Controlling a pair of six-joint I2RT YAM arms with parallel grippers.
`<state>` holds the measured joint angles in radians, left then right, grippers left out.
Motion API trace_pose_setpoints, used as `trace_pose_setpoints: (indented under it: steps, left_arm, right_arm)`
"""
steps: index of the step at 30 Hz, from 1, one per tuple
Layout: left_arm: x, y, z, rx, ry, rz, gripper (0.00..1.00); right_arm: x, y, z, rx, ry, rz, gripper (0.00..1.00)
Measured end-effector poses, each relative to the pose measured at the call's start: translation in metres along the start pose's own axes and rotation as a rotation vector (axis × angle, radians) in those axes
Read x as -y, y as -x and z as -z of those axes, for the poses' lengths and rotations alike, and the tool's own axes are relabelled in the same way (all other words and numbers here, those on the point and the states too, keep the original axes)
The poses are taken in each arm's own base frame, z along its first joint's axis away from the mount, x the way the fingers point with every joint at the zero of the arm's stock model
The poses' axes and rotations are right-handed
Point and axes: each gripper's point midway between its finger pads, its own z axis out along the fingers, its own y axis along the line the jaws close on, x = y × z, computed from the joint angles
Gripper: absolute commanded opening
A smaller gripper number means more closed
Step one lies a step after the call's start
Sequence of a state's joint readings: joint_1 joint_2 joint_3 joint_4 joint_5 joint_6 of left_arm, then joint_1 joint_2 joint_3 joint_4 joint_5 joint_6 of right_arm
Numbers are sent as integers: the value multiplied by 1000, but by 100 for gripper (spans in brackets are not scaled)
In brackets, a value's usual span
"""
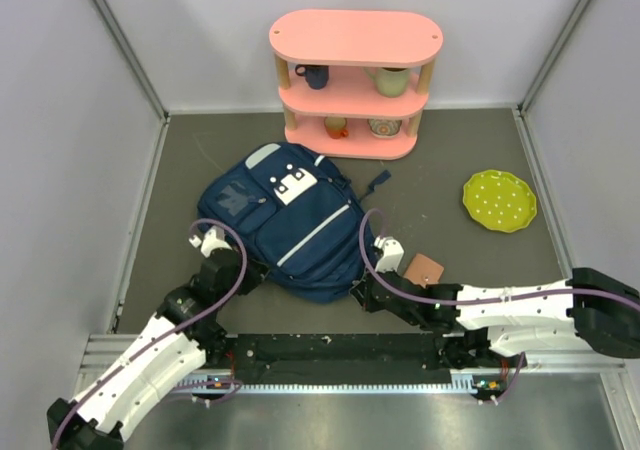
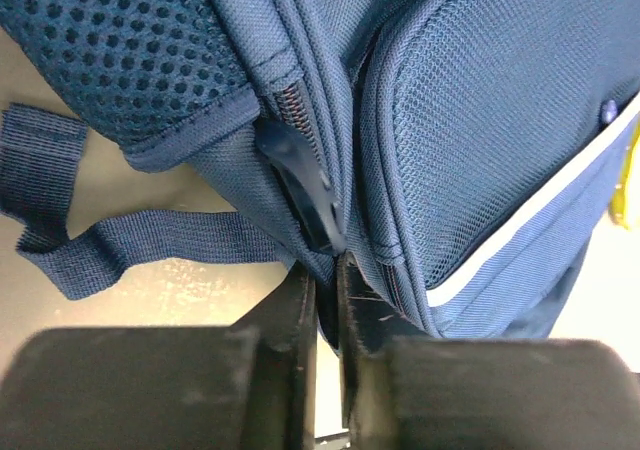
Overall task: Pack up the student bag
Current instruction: Zip the student bag at the center of the board.
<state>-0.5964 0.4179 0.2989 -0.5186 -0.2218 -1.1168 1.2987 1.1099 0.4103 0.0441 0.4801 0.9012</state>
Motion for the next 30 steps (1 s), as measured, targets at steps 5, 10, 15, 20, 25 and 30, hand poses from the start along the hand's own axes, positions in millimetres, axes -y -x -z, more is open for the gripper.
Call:
trace_pose_setpoints:
  steps: [5,10,15,20,25,30]
  left_arm:
    - [-7,18,0,12,83,-74,81]
    - [-10,22,4,35,71,-78,99]
    - [-10,9,6,-9,23,-57,99]
    - [-5,-2,12,-49,-15,-37,99]
    - [6,-14,21,-86,-63,3,99]
    - [15,-42,26,-164,-84,-14,99]
  right_arm:
    - [1,0,0,-10,3,24,0]
    - [12,-4,-4,-24,-38,52,0]
    - [14,-4,-4,-24,-46,58,0]
    - [16,-4,-2,-15,-43,53,0]
    - [20,-3,0,-7,-48,51,0]
    - [22,-1,2,6,-51,46,0]
